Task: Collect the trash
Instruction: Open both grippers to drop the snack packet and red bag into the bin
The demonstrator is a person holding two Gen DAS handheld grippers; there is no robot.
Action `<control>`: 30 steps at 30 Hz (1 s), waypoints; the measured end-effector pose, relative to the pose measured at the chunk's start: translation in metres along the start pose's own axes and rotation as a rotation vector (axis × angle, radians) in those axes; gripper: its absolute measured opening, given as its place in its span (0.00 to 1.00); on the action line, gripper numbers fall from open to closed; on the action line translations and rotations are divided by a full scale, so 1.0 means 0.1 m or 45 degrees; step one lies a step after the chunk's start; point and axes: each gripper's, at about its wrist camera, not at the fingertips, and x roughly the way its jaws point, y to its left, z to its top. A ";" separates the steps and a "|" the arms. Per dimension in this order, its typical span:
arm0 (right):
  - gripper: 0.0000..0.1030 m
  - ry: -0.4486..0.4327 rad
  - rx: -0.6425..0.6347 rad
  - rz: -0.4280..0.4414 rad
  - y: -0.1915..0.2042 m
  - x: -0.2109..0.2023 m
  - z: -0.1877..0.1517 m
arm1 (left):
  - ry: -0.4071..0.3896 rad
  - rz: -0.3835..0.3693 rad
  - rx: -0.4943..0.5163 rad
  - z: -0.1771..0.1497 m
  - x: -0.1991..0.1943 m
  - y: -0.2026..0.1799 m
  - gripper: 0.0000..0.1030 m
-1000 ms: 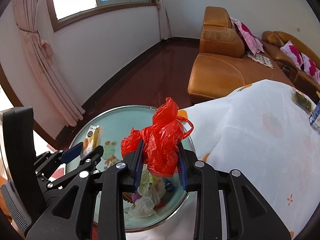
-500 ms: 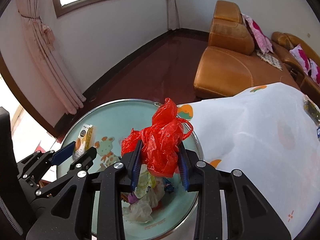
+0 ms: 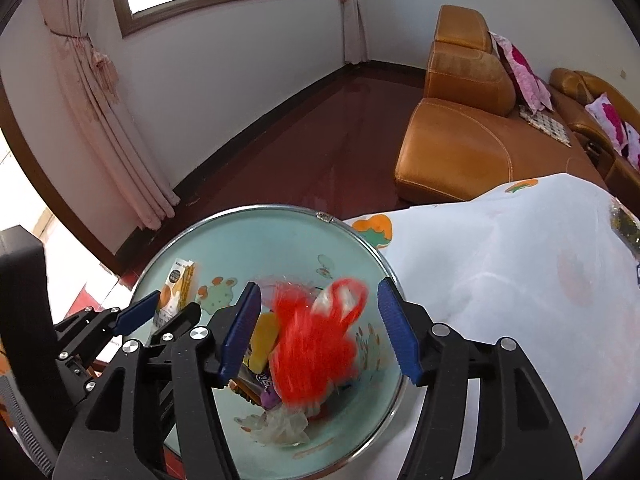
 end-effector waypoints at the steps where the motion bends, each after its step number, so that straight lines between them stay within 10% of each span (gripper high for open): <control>1: 0.61 -0.010 0.005 0.002 -0.01 -0.04 0.01 | -0.001 0.000 0.001 0.00 0.00 0.00 0.34; 21: 0.69 -0.224 0.136 -0.165 -0.31 -0.77 0.01 | -0.048 0.042 0.102 0.10 0.03 -0.24 0.35; 23: 0.69 -0.233 0.134 -0.169 -0.29 -0.80 0.01 | -0.053 0.056 0.110 0.11 0.03 -0.26 0.59; 30: 0.71 -0.245 0.135 -0.179 -0.28 -0.90 -0.02 | -0.097 0.066 0.082 0.10 -0.12 -0.21 0.77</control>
